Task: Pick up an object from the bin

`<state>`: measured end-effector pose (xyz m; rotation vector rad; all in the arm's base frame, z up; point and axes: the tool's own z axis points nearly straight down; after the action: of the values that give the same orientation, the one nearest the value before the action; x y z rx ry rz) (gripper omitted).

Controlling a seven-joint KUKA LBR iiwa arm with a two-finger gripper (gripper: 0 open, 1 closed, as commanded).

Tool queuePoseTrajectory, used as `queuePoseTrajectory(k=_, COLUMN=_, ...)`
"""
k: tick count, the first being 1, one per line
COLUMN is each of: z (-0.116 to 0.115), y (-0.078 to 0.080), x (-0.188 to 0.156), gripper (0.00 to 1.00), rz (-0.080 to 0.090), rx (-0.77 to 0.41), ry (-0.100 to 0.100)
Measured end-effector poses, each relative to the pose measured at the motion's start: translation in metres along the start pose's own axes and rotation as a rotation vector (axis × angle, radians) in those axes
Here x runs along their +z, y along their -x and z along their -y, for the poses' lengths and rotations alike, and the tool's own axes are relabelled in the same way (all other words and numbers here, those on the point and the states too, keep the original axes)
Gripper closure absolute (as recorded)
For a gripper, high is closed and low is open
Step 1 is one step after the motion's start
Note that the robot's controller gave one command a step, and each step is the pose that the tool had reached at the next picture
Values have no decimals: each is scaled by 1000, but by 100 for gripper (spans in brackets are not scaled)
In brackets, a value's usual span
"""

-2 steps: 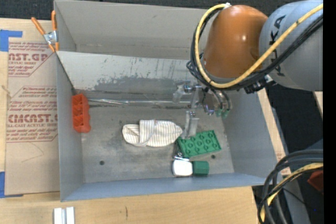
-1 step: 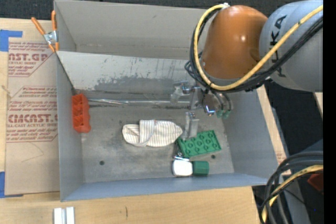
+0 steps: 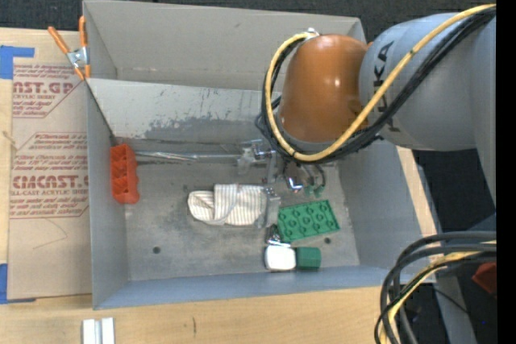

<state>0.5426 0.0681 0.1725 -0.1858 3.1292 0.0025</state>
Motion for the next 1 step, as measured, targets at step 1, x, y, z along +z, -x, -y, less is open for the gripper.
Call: queuePoseTrajectory(k=1, z=-8, y=3, x=58, gripper=0, rz=-3, rx=65, ry=0)
